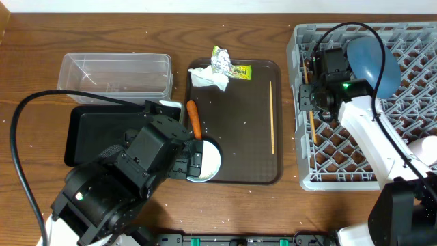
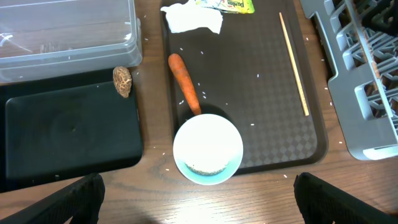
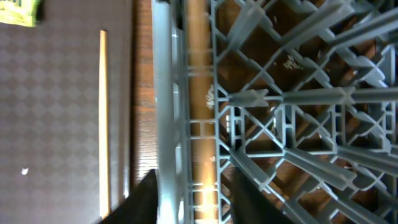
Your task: Sort waste into correct bins and load items into the dishwasher rack
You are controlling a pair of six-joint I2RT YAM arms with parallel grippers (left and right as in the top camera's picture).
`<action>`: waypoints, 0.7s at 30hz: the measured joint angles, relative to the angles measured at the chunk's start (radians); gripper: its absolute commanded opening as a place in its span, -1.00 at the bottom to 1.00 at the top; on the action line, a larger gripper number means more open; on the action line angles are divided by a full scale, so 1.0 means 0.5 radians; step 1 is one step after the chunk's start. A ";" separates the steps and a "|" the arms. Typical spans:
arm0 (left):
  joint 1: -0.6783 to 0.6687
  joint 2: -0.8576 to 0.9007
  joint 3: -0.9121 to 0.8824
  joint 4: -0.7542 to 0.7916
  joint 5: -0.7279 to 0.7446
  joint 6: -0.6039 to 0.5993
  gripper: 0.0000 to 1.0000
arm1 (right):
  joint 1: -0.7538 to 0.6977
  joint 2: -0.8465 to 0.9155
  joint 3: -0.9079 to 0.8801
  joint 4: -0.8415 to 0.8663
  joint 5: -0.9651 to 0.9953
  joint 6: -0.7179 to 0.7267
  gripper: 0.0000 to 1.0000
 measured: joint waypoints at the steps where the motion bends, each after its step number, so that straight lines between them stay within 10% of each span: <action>1: 0.000 0.000 0.000 0.000 -0.001 0.000 0.96 | 0.001 -0.002 0.000 0.011 -0.004 -0.007 -0.17; 21: 0.000 0.000 0.000 0.023 -0.001 0.000 0.95 | 0.487 0.448 0.000 0.222 0.013 0.551 -0.33</action>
